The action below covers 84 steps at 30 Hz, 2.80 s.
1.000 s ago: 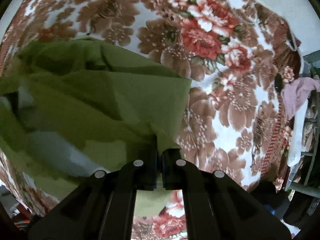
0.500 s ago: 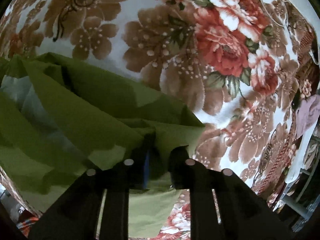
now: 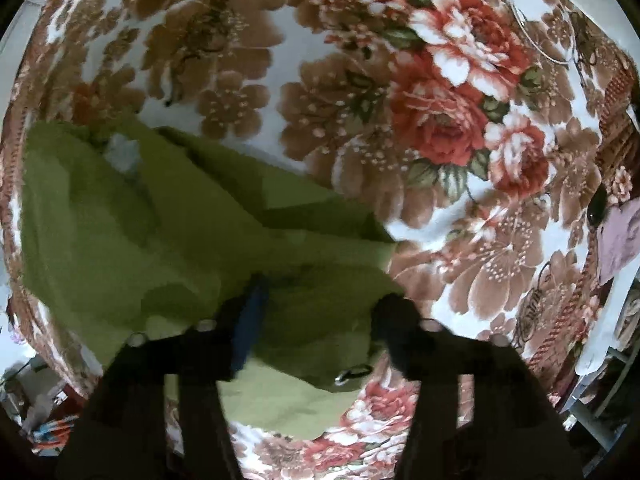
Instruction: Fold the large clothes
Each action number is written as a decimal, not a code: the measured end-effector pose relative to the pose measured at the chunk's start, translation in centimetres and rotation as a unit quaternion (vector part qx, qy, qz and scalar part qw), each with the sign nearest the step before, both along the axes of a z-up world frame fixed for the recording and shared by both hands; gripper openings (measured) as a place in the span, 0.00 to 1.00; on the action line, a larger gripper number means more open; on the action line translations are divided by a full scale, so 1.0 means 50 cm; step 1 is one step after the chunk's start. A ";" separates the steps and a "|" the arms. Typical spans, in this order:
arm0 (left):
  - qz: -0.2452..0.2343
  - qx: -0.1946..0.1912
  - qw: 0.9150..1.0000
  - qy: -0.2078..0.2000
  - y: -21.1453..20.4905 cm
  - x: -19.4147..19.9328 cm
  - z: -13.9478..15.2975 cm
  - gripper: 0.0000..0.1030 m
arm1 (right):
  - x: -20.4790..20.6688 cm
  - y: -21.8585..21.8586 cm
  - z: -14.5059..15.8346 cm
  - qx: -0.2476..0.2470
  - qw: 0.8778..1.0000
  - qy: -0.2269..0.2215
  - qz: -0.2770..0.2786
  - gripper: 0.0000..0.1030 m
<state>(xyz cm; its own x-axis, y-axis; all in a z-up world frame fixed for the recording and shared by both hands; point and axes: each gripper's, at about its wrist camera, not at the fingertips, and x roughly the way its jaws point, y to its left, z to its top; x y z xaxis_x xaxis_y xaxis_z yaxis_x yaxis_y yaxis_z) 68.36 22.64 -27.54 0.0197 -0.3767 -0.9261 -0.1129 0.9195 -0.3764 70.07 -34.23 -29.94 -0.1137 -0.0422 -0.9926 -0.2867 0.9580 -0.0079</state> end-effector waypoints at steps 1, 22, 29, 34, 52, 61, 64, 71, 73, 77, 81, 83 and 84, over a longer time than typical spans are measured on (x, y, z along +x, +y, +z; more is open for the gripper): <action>-0.006 0.003 1.000 -0.003 -0.007 -0.010 0.008 0.80 | -0.006 0.006 0.008 0.001 1.000 -0.003 0.004 0.67; -0.007 0.035 0.999 -0.040 -0.004 -0.217 0.068 0.81 | -0.056 -0.074 0.142 0.010 0.996 -0.060 -0.071 0.95; 0.013 0.082 0.995 -0.056 0.003 -0.231 -0.021 0.84 | -0.122 -0.109 0.026 -0.100 0.989 -0.098 -0.056 0.95; 0.018 0.113 0.991 -0.063 0.013 -0.219 -0.114 0.84 | -0.144 -0.148 -0.071 -0.118 0.981 -0.112 -0.105 0.95; -0.025 0.159 0.953 -0.259 -0.293 -0.278 -0.130 0.95 | -0.239 0.203 -0.117 -0.037 0.951 -0.299 -0.074 0.95; -0.010 0.199 0.944 -0.264 -0.306 -0.310 -0.228 0.95 | -0.275 0.206 -0.174 -0.059 0.935 -0.348 -0.047 0.95; 0.004 0.226 0.942 -0.249 -0.248 -0.326 -0.251 0.96 | -0.287 0.162 -0.179 -0.081 0.931 -0.352 -0.052 0.95; 0.001 0.291 0.921 -0.258 -0.180 -0.403 -0.204 0.95 | -0.315 0.069 -0.167 -0.111 0.930 -0.336 -0.099 0.95; 0.024 0.282 0.921 -0.267 -0.170 -0.440 -0.169 0.95 | -0.330 0.071 -0.150 -0.104 0.931 -0.335 -0.098 0.95; 0.062 0.264 0.921 -0.281 -0.174 -0.524 -0.115 0.95 | -0.356 0.097 -0.113 -0.090 0.930 -0.347 -0.085 0.95; 0.097 0.236 0.928 -0.273 -0.188 -0.614 -0.117 0.95 | -0.372 0.136 -0.087 -0.071 0.930 -0.353 -0.075 0.95; 0.121 0.214 0.935 -0.257 -0.192 -0.660 -0.138 0.95 | -0.379 0.156 -0.083 -0.061 0.931 -0.352 -0.070 0.95; 0.137 0.199 0.938 -0.249 -0.194 -0.688 -0.152 0.95 | -0.383 0.168 -0.082 -0.056 0.932 -0.351 -0.066 0.95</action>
